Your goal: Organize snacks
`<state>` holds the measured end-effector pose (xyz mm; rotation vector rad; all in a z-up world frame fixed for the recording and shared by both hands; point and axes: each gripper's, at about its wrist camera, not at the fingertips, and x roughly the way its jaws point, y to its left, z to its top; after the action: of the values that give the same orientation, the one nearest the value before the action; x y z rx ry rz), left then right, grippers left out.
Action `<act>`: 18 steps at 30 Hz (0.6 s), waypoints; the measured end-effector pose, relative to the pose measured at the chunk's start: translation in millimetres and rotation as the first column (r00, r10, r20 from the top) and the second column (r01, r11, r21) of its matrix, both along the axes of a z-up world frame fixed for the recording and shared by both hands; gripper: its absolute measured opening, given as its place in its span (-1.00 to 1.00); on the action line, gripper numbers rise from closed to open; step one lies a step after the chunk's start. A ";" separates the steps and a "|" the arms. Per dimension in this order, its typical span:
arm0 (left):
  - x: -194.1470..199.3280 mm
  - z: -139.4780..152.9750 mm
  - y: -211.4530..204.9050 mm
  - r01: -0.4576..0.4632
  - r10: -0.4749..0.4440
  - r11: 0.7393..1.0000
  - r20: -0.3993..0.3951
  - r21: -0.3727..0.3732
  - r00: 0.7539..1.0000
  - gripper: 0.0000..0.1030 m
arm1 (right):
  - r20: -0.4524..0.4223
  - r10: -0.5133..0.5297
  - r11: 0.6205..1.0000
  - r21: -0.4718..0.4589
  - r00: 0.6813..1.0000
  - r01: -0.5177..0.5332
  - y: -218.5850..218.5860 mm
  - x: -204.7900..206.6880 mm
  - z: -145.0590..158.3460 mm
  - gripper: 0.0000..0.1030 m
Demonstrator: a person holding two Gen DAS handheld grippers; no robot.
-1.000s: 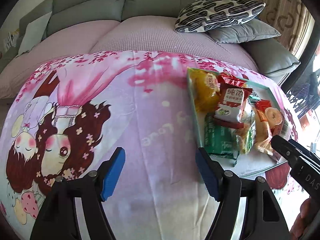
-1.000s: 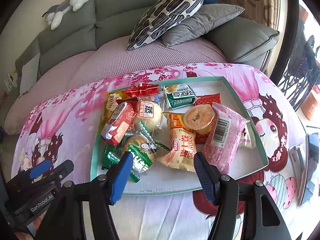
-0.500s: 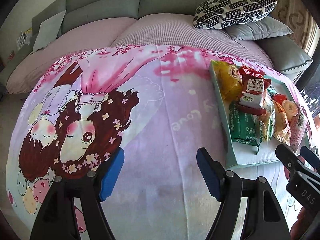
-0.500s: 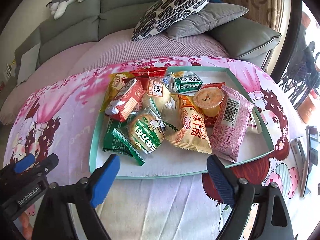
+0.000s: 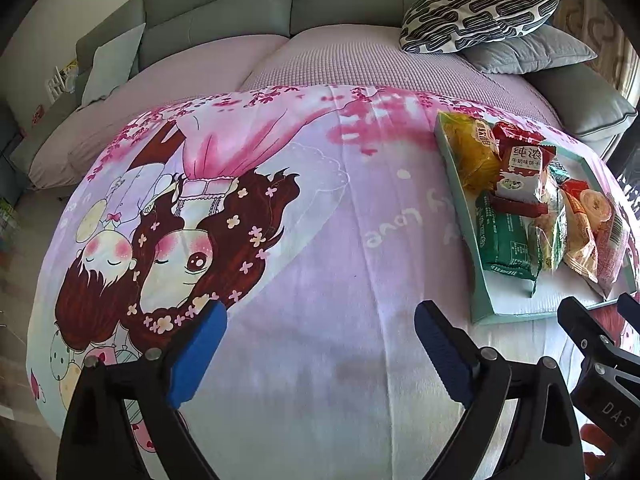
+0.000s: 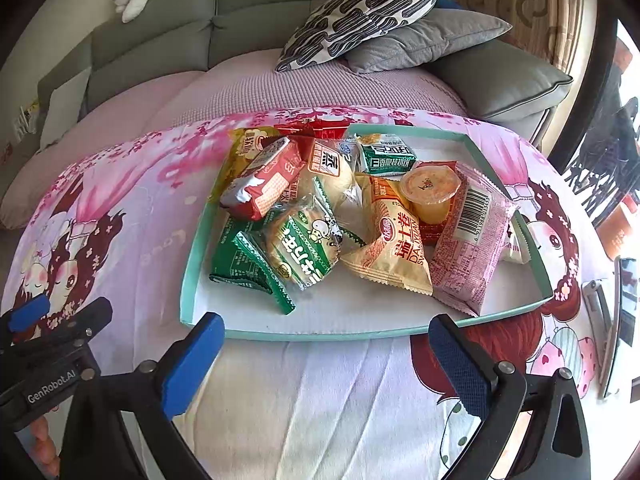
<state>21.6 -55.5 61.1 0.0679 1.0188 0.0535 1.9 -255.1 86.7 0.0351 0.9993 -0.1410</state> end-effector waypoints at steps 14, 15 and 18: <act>-15.2 -0.3 8.6 -0.018 0.019 1.000 0.043 -0.012 0.999 0.91 | 0.018 -0.005 1.000 0.008 1.000 0.005 -2.0 -7.3 7.4 1.00; -15.4 -1.2 8.8 -0.020 0.020 1.000 0.043 -0.011 0.999 0.91 | 0.018 -0.004 1.000 0.008 1.000 0.003 -1.8 -7.5 7.4 1.00; -14.5 -1.3 7.3 -0.010 0.010 1.000 0.042 0.000 0.999 0.91 | 0.019 0.002 1.000 0.005 1.000 -0.002 -1.0 -7.6 7.0 1.00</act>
<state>7.1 -48.2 59.7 0.0611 0.9775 0.0639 -5.7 -256.2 93.7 0.0394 0.9808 -0.1359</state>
